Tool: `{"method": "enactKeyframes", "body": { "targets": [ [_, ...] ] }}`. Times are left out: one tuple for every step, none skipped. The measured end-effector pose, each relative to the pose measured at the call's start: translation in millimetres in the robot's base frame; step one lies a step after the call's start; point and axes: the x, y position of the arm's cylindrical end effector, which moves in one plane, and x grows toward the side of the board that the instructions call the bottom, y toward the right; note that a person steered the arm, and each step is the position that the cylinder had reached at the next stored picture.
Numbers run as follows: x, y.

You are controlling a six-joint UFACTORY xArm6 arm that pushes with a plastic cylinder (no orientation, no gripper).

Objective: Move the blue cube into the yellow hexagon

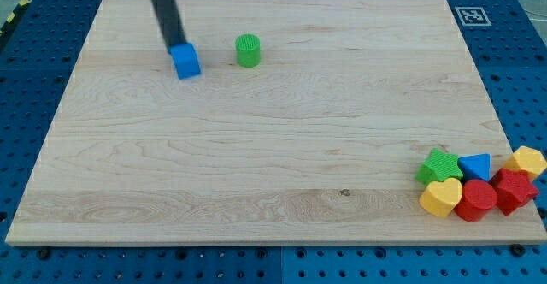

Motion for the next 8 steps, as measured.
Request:
{"method": "enactKeyframes", "body": {
  "targets": [
    [41, 63],
    [25, 49],
    [10, -10],
    [32, -37],
    [68, -13],
    [78, 75],
    [78, 171],
    [85, 186]
  ]
}}
